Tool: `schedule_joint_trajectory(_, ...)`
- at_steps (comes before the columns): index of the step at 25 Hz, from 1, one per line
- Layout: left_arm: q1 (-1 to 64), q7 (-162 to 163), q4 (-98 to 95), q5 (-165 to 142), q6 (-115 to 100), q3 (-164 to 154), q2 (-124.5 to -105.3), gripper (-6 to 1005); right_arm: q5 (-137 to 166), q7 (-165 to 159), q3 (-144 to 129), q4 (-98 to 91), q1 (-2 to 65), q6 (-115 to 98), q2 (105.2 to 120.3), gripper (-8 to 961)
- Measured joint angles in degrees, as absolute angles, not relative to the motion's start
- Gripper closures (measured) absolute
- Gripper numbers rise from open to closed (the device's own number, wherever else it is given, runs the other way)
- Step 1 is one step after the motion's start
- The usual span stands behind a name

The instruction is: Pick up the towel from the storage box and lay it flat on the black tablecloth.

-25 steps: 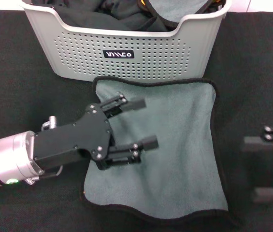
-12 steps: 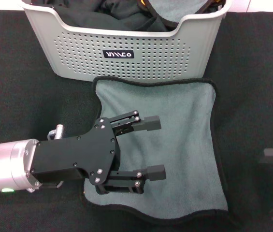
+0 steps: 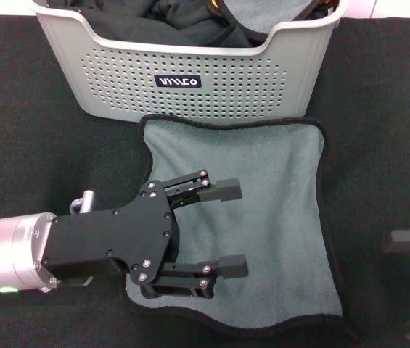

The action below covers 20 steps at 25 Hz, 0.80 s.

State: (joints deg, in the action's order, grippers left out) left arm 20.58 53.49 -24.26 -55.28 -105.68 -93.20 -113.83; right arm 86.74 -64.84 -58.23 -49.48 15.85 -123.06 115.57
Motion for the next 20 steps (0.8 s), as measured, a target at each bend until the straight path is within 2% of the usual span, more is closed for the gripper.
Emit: schedule_joint_trajectory(20, 21.0, 53.5, -24.1, -55.4, -106.4, -92.8, -113.45, 156, 86.1, -61.7, -59.1, -43.7, 17.9, -123.1, 115.67, 301)
